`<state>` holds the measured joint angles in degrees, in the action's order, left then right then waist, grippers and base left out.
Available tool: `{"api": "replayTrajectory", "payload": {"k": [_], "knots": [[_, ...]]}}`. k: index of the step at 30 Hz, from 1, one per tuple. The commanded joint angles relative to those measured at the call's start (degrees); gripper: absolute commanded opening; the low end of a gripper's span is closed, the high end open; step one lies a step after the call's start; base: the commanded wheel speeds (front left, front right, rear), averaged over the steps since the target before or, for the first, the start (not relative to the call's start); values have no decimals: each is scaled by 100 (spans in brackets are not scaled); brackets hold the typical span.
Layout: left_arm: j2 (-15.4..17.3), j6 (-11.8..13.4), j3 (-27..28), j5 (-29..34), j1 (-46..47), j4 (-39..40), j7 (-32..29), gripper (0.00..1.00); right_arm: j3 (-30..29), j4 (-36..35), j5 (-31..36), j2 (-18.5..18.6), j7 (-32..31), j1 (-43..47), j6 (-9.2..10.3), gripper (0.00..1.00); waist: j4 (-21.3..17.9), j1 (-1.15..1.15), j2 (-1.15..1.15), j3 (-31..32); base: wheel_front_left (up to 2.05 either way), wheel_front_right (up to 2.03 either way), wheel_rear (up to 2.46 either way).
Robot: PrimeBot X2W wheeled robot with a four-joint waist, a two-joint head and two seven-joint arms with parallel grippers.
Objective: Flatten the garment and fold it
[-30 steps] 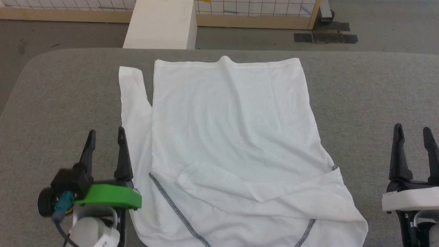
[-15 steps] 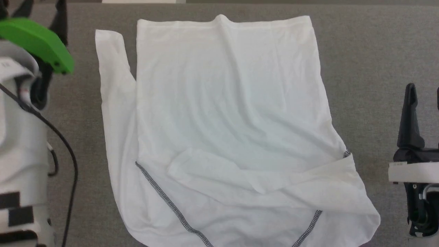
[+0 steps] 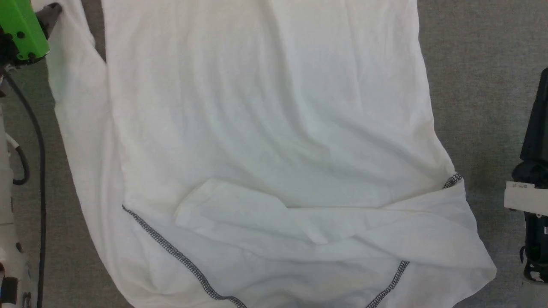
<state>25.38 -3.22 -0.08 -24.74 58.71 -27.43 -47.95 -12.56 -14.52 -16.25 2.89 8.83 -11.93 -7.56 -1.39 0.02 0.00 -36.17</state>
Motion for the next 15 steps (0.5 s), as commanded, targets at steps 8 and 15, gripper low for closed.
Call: {"api": "replayTrajectory", "payload": {"k": [8, 15], "knots": [[-126, 359, 157, -399, -397, 233, -867, 0, -82, -7, -77, -1, 91, -124, 8, 100, -130, -2, 0, -512, 0, 0, 0], [-158, 665, 917, -599, -709, 577, 464, 0, -27, 160, -93, -1, 166, -187, 8, 100, -53, -2, 0, -161, 0, 0, 0]]}}
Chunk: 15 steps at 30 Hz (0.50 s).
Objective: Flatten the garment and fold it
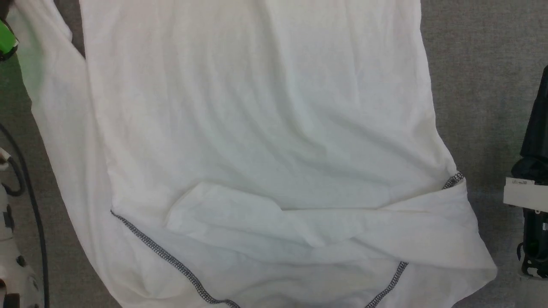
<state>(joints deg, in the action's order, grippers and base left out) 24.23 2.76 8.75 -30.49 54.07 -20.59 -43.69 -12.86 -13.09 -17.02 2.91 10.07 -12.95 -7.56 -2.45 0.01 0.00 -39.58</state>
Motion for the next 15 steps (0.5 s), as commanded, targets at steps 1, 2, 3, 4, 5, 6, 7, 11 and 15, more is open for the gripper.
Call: {"api": "replayTrajectory", "payload": {"k": [1, 2, 3, 4, 5, 6, 7, 11, 15], "knots": [[-38, 98, 183, -77, -302, -84, 233, 0, -2, 44, -24, -3, 54, -84, 8, 100, 62, -1, 0, 256, 0, 0, 0], [18, 119, 349, -104, -401, -61, 455, 0, -6, 78, -33, -3, 62, -71, 8, 100, 77, -1, 0, 357, 0, 0, 0], [47, 151, 495, -131, -488, -53, 640, 0, -12, 109, -35, -3, 71, -55, 8, 100, 96, -1, 0, 454, 0, 0, 0], [78, 180, 673, -179, -611, -52, 831, 0, -22, 151, -41, -3, 76, -27, 8, 100, 121, -1, 0, 571, 0, 0, 0], [108, 196, 788, -195, -727, -57, 964, 0, -34, 187, -44, -3, 85, -3, 8, 100, 148, -1, 0, 680, 0, 0, 0], [149, 218, 942, -214, -872, -56, 1134, 0, -55, 228, -53, -3, 91, 35, 8, 100, 186, -1, 0, 804, 0, 0, 0], [150, 229, 1057, -255, -988, -67, 1240, 0, -78, 264, -58, -3, 97, 72, 8, 100, 223, -1, 0, 917, 0, 0, 0], [178, 287, 1532, -355, -1493, -94, 1720, 0, -182, 363, -62, -3, 100, 271, 8, 100, 407, -1, 0, 1393, 0, 0, 0], [166, 282, 1878, -422, -1867, -168, 2161, 0, -222, 419, -66, -3, 69, 454, 8, 100, 543, -1, 0, 1785, 0, 0, 0]]}}
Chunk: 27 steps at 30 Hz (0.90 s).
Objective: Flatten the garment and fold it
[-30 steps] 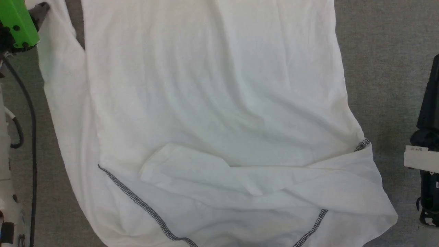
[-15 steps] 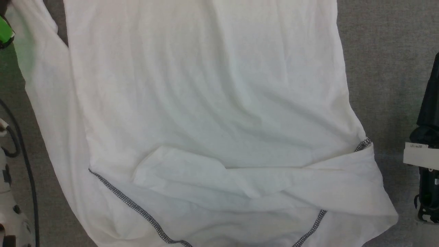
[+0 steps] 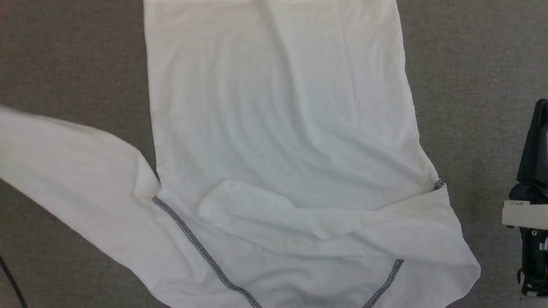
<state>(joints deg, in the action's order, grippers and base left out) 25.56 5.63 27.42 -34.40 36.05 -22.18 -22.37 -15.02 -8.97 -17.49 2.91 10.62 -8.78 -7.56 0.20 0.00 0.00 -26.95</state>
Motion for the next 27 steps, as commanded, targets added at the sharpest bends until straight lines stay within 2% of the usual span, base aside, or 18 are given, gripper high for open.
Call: {"api": "replayTrajectory", "payload": {"k": [1, 7, 10, 13, 16, 22, 27], "knots": [[58, -10, 87, -27, -168, -59, 124, 0, -10, 13, -27, -3, 0, 85, 8, 100, 307, 0, 0, 618, 0, 0, 0], [312, -140, 335, 48, -416, -399, 651, 0, -52, 27, -30, -3, -69, 289, 8, 100, 437, 0, 0, 1045, 0, 0, 0], [453, -265, 324, 50, -413, -598, 684, 0, -58, 21, -36, -3, -106, 381, 8, 100, 471, 0, 0, 1210, 0, 0, 0], [565, -514, 178, 56, -413, -740, 613, 0, -49, 17, -57, -3, -128, 454, 8, 100, 491, 0, 0, 1350, 0, 0, 0], [503, -822, -57, -14, -409, -679, 425, 0, -33, 29, -77, -3, -134, 519, 8, 100, 514, 0, 0, 1480, 0, 0, 0], [-108, -1192, -853, -287, -523, 271, -53, 0, 11, 85, -132, -3, -126, 620, 8, 100, 514, 0, 0, 1690, 0, 0, 0], [-786, -1268, -1788, -445, -631, 1464, -378, 0, 47, 114, -169, -3, -112, 654, 8, 100, 459, 0, 0, 1785, 0, 0, 0]]}}
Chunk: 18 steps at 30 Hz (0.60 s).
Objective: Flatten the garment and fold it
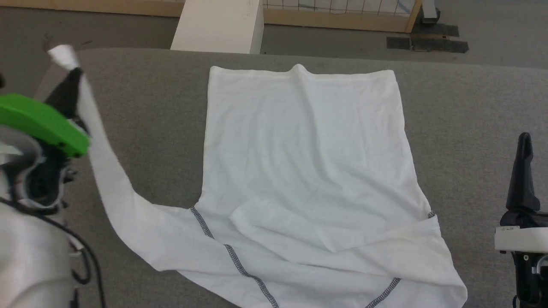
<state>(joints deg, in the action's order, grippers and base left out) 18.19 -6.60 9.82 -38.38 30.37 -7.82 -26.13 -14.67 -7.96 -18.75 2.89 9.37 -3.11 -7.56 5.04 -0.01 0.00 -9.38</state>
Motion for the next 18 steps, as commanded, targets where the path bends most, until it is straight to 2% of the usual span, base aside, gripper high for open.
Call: {"api": "replayTrajectory", "payload": {"k": [1, 4, 7, 11, 15, 18], "knots": [[-227, -48, -258, -26, -65, 243, -44, 0, 27, 20, -53, -2, 19, 91, 8, 100, -47, 1, 0, 37, 0, 0, 0], [-794, -1, -930, 126, -85, 707, -98, 0, 72, 41, -81, -2, 44, 97, 8, 100, -100, 1, 0, 39, 0, 0, 0], [-1325, 77, -1844, 325, -169, 938, -213, 0, 168, 63, -111, -2, 61, 70, 8, 100, -235, 1, 0, -11, 0, 0, 0], [-1510, 69, -3024, 229, -167, 658, -219, 0, 254, 110, -129, -2, 96, -10, 8, 100, -474, 1, 0, -125, 0, 0, 0], [-1527, 92, -4370, -108, -84, 159, -79, 0, 299, 189, -177, -2, 146, -50, 8, 100, -727, 1, 0, -217, 0, 0, 0], [-1529, 109, -5160, -172, 7, -286, -35, 0, 320, 241, -208, -2, 191, -52, 8, 100, -880, 1, 0, -273, 0, 0, 0]]}}
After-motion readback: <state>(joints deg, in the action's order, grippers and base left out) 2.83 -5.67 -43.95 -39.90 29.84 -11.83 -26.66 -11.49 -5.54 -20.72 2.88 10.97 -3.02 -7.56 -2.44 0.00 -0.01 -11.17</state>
